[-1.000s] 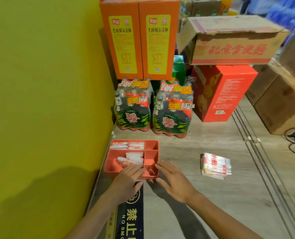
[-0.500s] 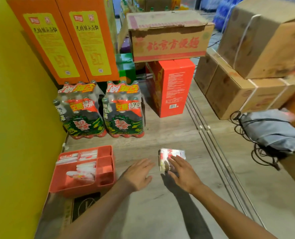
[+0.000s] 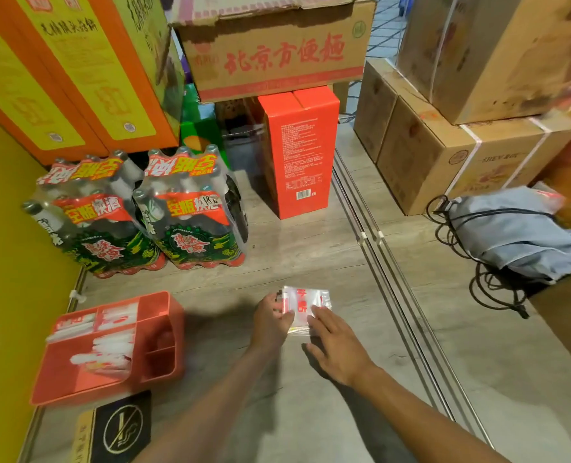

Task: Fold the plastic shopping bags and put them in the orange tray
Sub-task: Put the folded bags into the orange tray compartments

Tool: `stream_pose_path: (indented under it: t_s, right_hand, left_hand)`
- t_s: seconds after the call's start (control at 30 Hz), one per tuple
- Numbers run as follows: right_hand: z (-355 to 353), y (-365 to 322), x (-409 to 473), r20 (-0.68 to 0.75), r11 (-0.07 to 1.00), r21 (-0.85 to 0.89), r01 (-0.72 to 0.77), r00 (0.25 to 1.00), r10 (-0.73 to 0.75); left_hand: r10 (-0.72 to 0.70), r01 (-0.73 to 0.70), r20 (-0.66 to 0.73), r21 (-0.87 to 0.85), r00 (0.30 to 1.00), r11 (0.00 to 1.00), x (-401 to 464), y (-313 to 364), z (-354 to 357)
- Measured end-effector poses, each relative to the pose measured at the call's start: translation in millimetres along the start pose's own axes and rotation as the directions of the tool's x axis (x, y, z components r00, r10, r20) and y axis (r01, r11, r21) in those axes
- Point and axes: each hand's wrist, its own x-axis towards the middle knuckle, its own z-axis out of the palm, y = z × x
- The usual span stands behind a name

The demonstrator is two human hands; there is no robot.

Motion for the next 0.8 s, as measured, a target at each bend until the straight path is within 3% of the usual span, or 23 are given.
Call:
stream_pose_path:
  t_s: [0.2, 0.33, 0.43, 0.53, 0.63, 0.8]
  right_hand:
    - [11.8, 9.1, -4.6, -0.033, 1.0, -0.006, 0.026, 0.999, -0.027]
    - [-2.2, 6.0, -7.8, -0.2, 0.993, 0.083, 0.088, 0.977, -0.07]
    - [-11.9, 1.9, -4.7, -0.314, 0.978, 0.197, 0.074, 0.95, -0.009]
    - [-11.3, -5.9, 6.3, -0.26, 0.974, 0.224, 0.04, 0.965, 0.02]
    - [-3.2, -25.0, 22.3, -0.194, 0.985, 0.173, -0.022, 0.979, 0.056]
    - [12.1, -57.0, 47.3, -0.133, 0.961, 0.079, -0.266, 0.952, 0.274]
  left_hand:
    - [-0.049, 0.048, -0.021, -0.044, 0.999, 0.998, 1.6, 2.3, 14.2]
    - [-0.097, 0.089, -0.038, -0.184, 0.995, 0.979, -0.7, 4.8, 0.7]
    - [-0.108, 0.073, -0.088, -0.333, 0.99, 0.94, -13.8, 5.7, -26.0]
    - [-0.103, 0.047, -0.141, -0.352, 0.985, 0.935, -29.6, -8.1, -62.1]
    - [-0.175, 0.111, -0.147, -0.365, 0.974, 0.924, -41.7, -26.0, -94.3]
    - [-0.198, 0.116, -0.206, -0.352, 0.958, 0.929, -64.2, -41.1, -130.5]
